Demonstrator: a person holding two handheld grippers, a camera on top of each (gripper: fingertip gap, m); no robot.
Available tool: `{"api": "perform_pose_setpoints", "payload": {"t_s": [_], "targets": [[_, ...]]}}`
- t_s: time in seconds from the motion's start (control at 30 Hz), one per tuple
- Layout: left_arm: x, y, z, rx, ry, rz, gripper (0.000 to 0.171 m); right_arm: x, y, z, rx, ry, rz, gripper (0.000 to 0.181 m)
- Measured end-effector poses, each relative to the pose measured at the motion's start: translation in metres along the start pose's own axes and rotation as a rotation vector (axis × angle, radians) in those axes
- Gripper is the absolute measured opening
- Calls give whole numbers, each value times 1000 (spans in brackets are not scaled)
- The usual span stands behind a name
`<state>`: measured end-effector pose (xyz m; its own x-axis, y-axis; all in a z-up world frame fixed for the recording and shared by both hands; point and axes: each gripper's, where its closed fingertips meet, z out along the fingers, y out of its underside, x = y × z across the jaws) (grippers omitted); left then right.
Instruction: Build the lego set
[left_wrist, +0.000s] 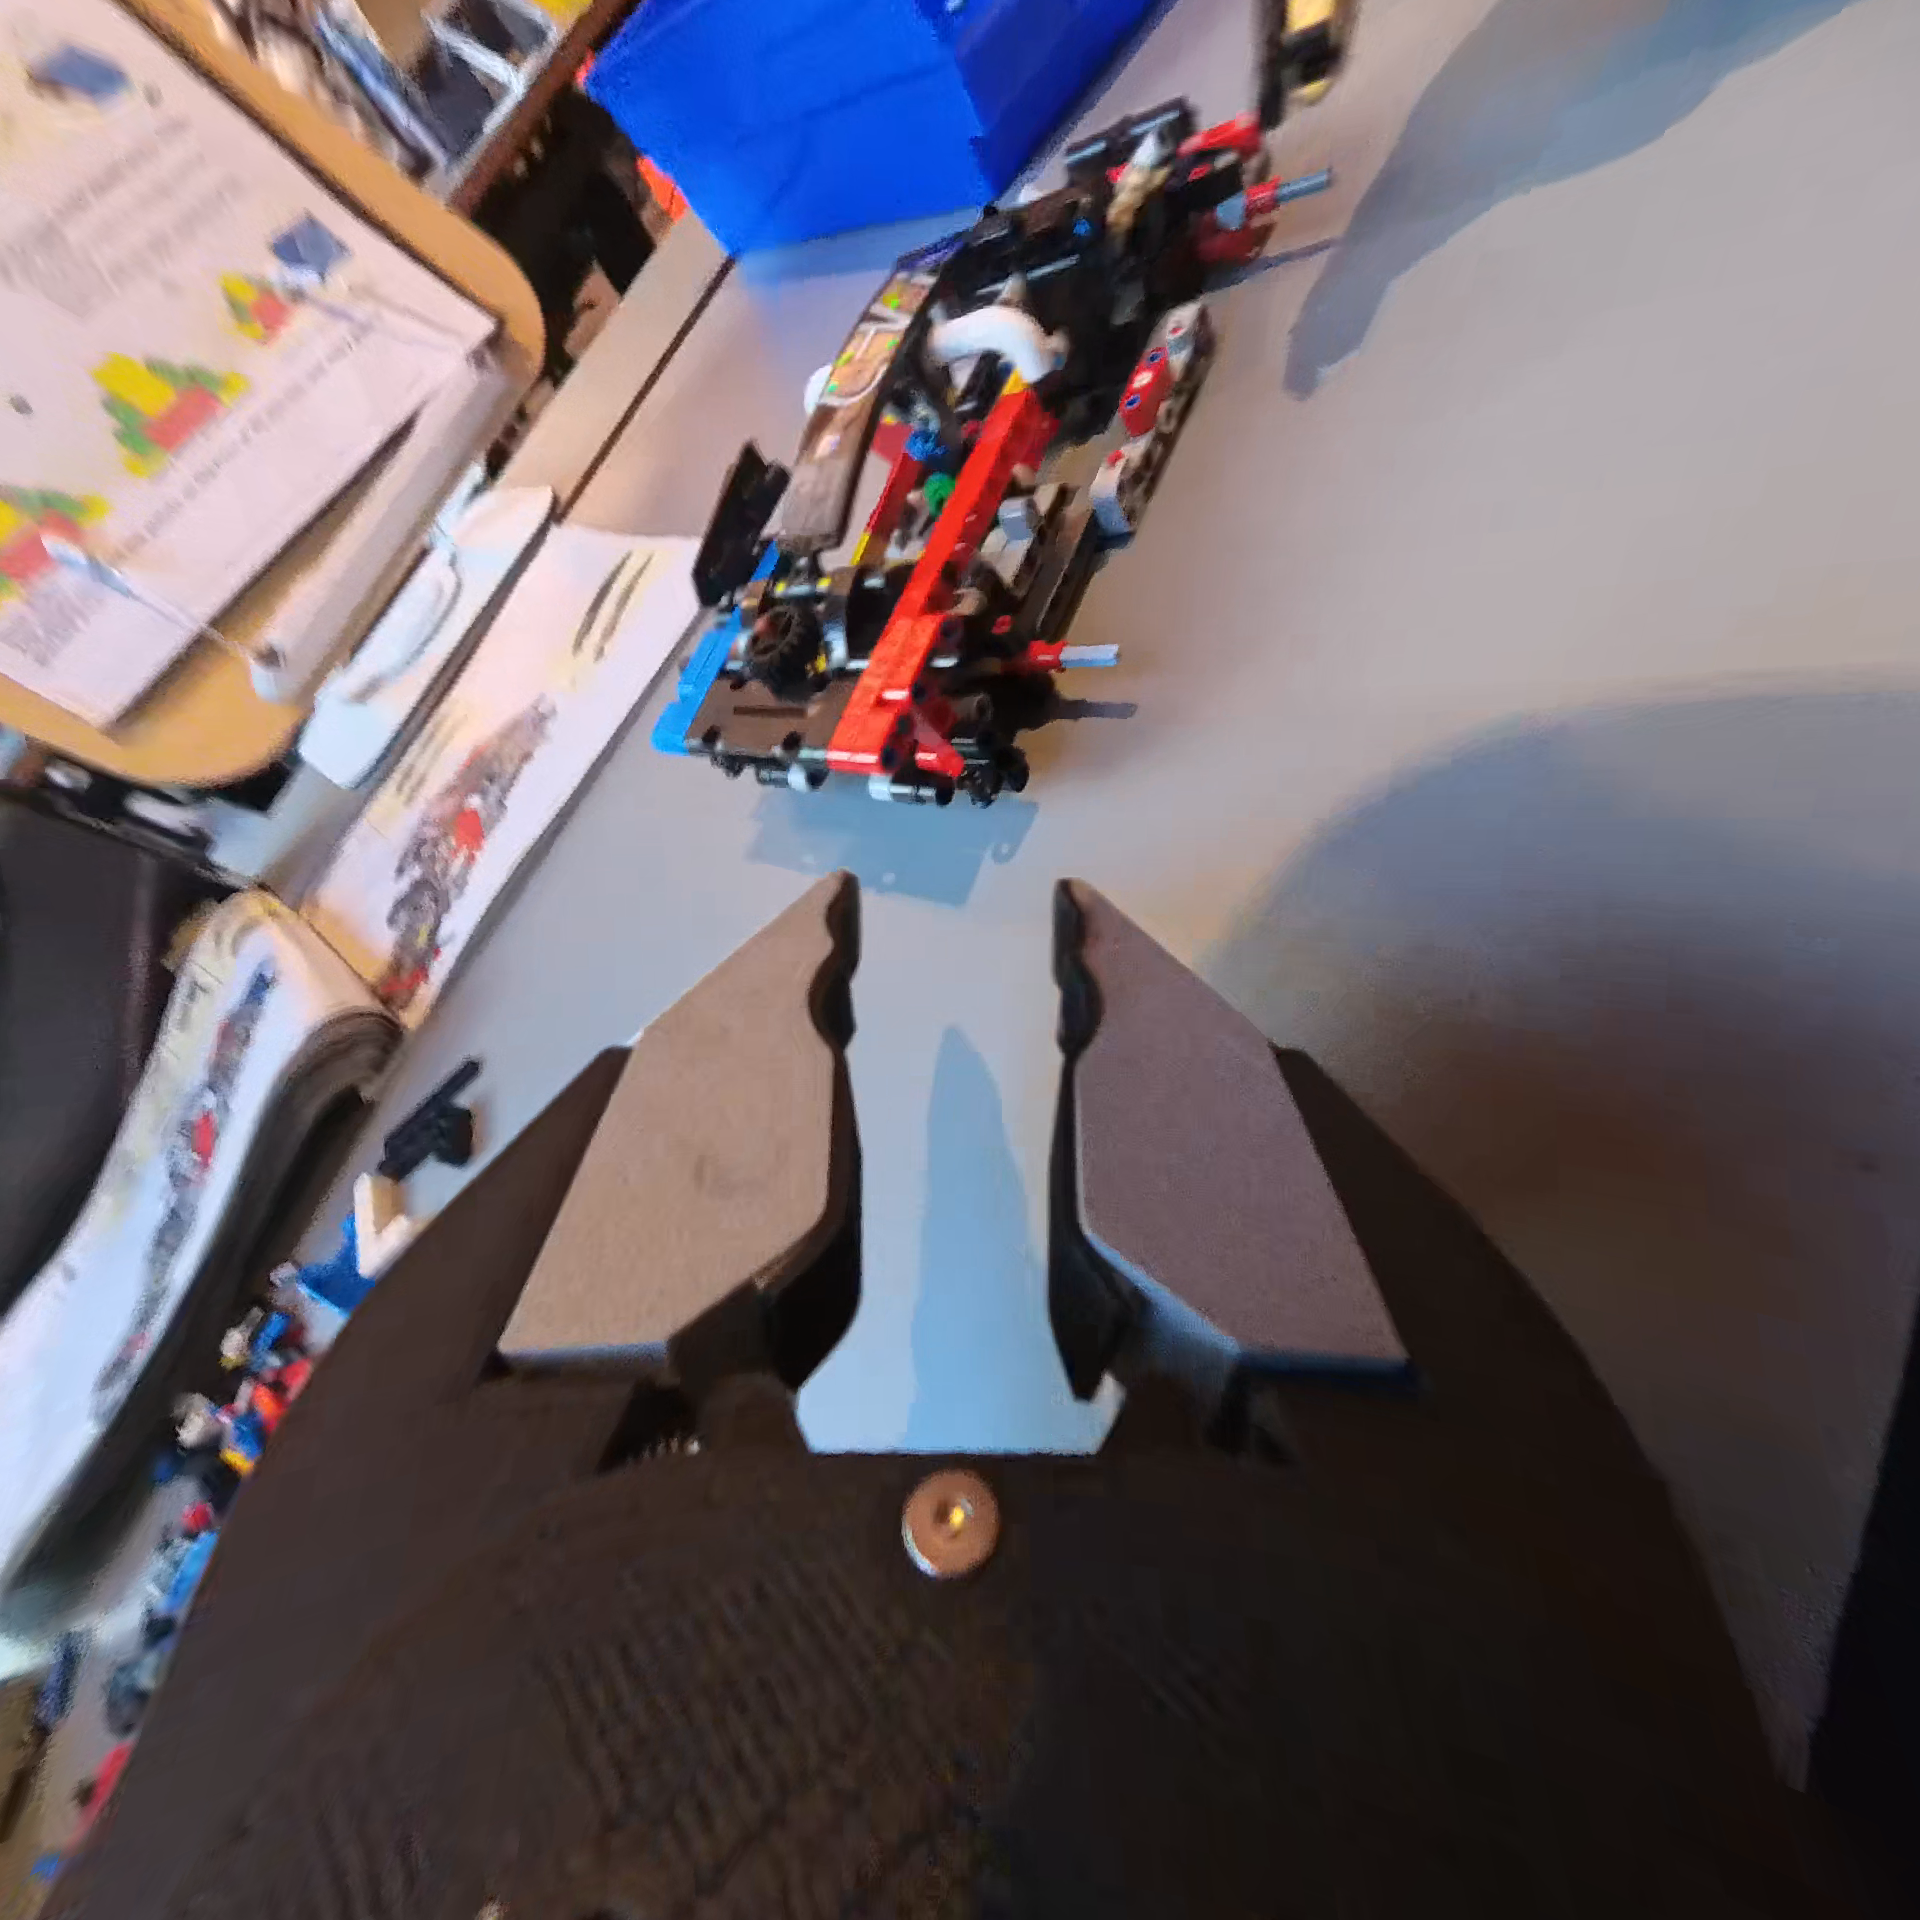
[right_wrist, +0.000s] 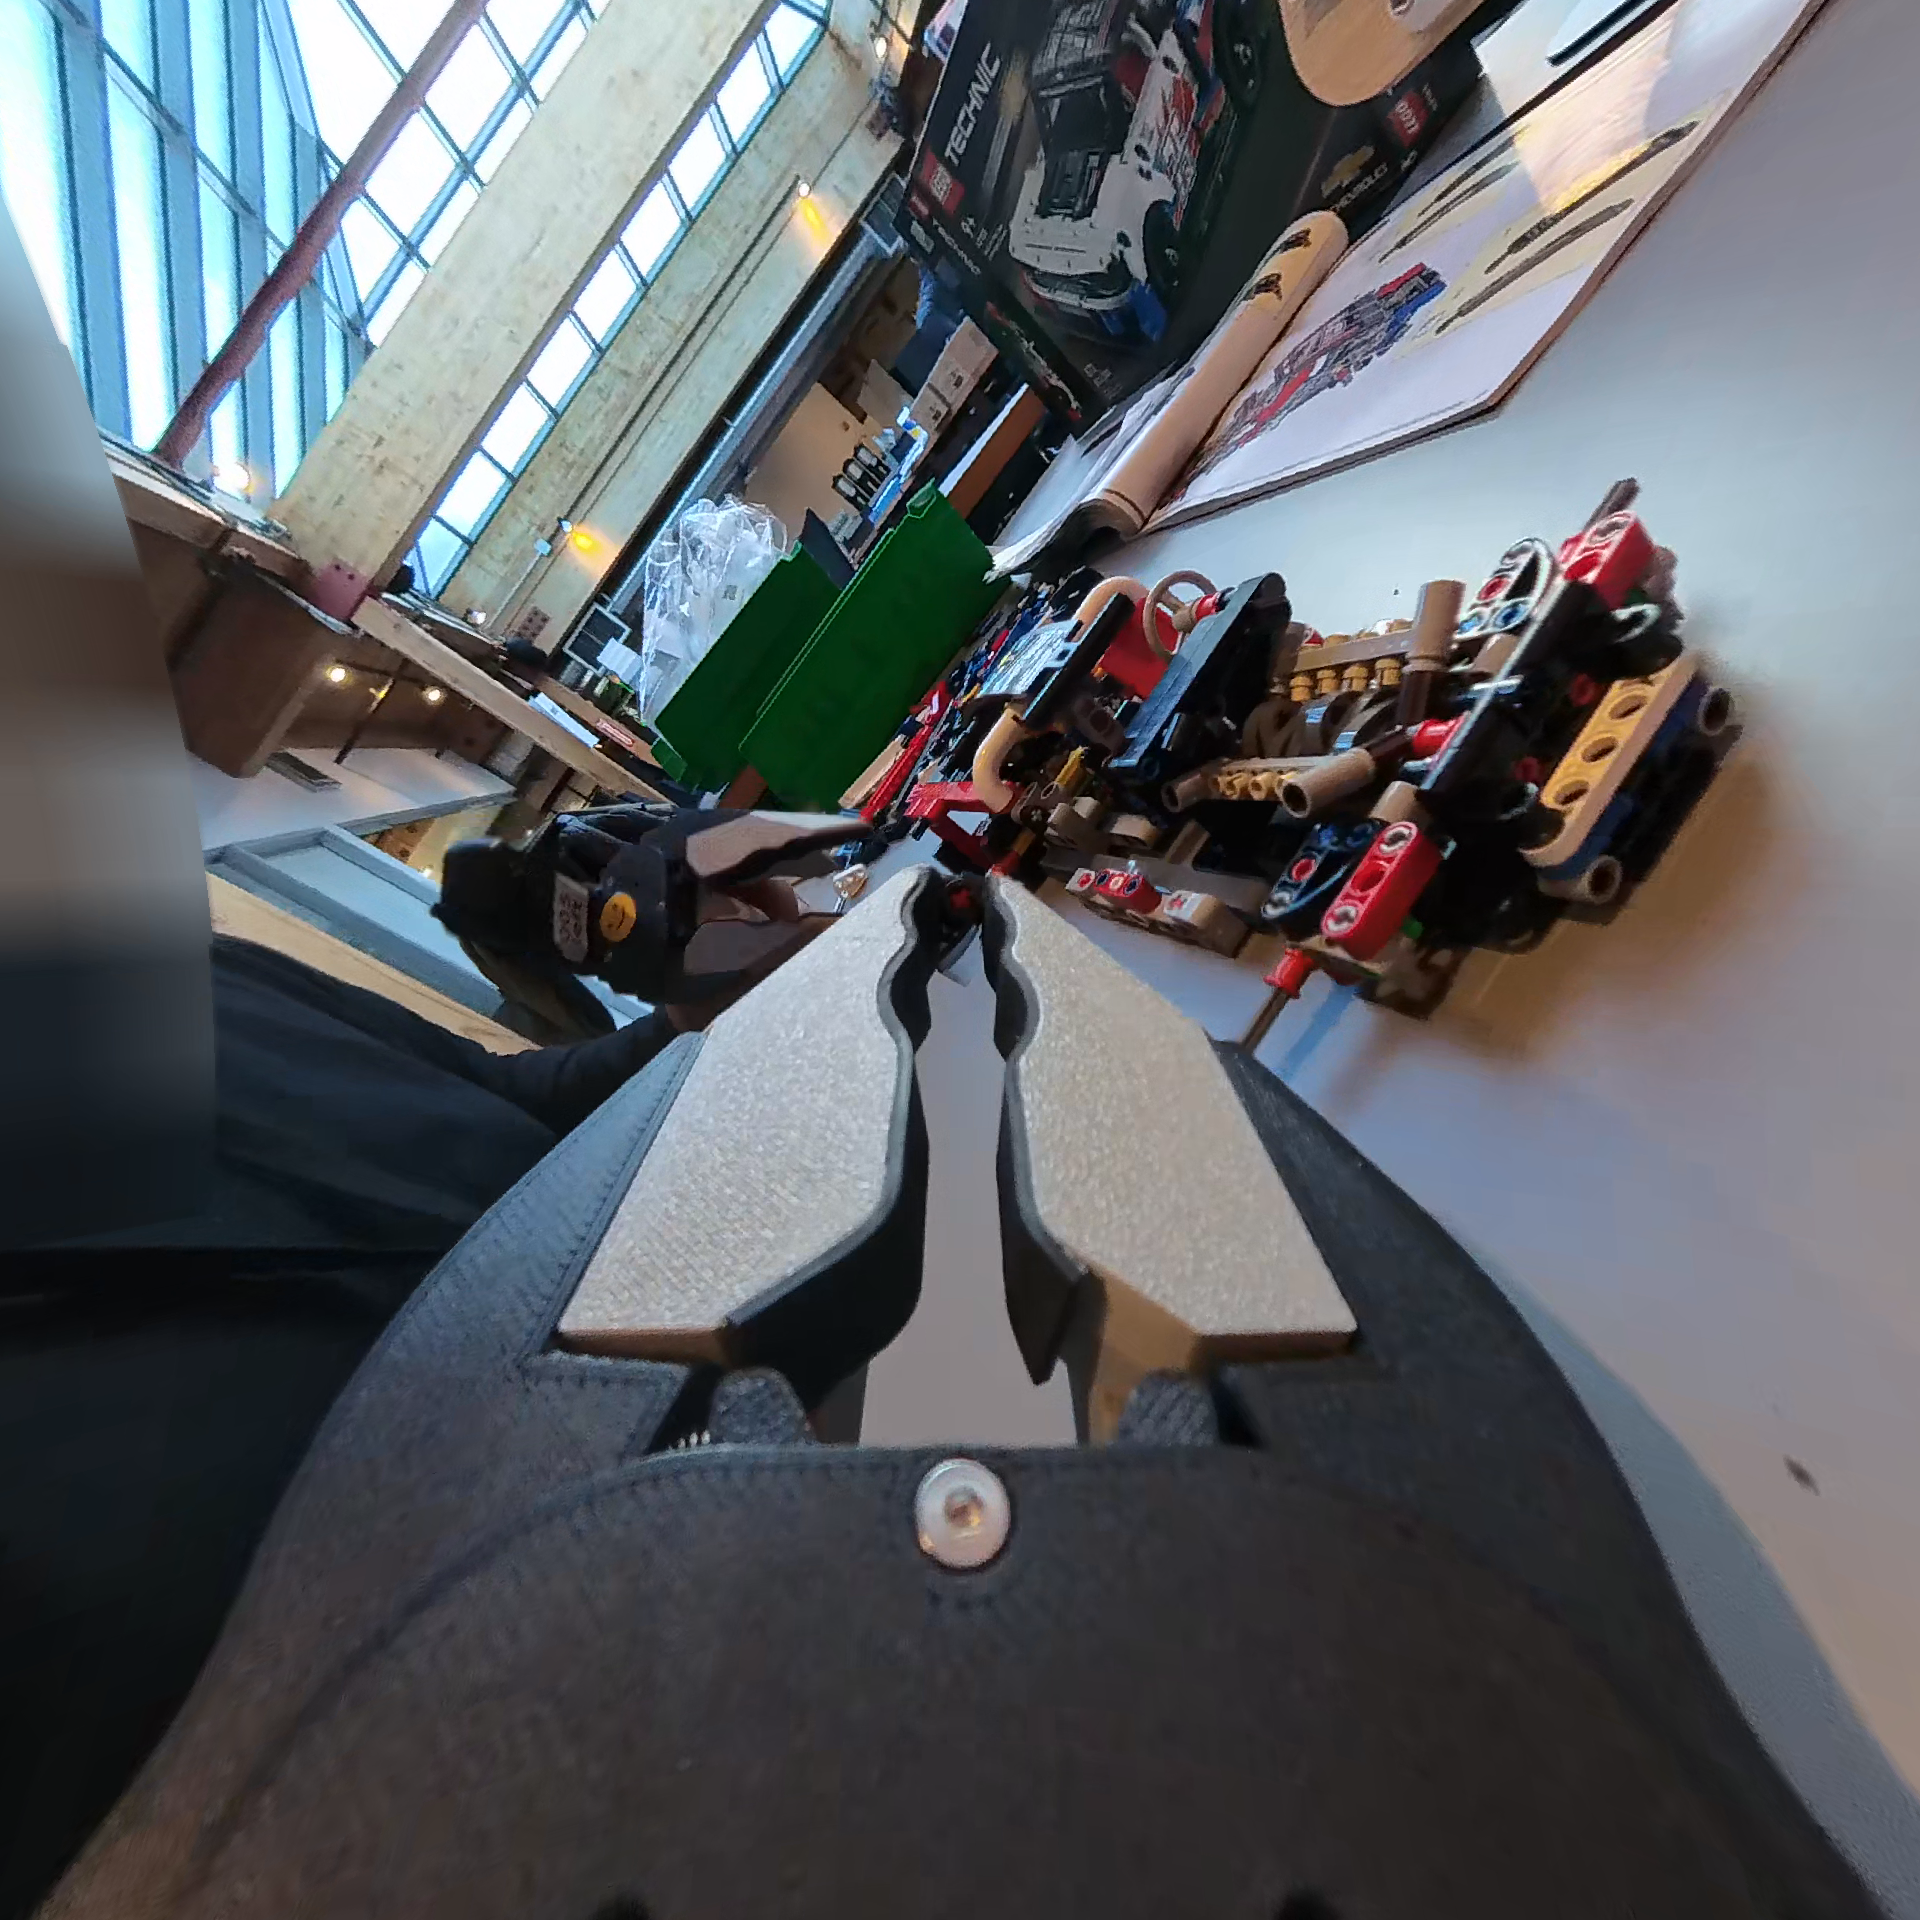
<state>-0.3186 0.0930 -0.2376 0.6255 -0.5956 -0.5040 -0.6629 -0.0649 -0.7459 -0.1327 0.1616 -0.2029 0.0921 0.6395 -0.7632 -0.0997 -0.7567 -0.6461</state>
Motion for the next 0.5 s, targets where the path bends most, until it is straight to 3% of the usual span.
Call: {"api": "perform_pose_setpoints", "payload": {"t_s": [0.07, 0.2, 0.5], "targets": [[10, -4, 3, 1, 3, 91, 27, -1, 1, 10, -9, -9, 9, 3], [26, -5, 11, -14, 29, 205, 28, -9, 9, 28, -38, -40, 3, 3], [29, -5, 13, -16, 32, 221, 26, -23, 24, 45, -80, -77, -12, 3]]}}
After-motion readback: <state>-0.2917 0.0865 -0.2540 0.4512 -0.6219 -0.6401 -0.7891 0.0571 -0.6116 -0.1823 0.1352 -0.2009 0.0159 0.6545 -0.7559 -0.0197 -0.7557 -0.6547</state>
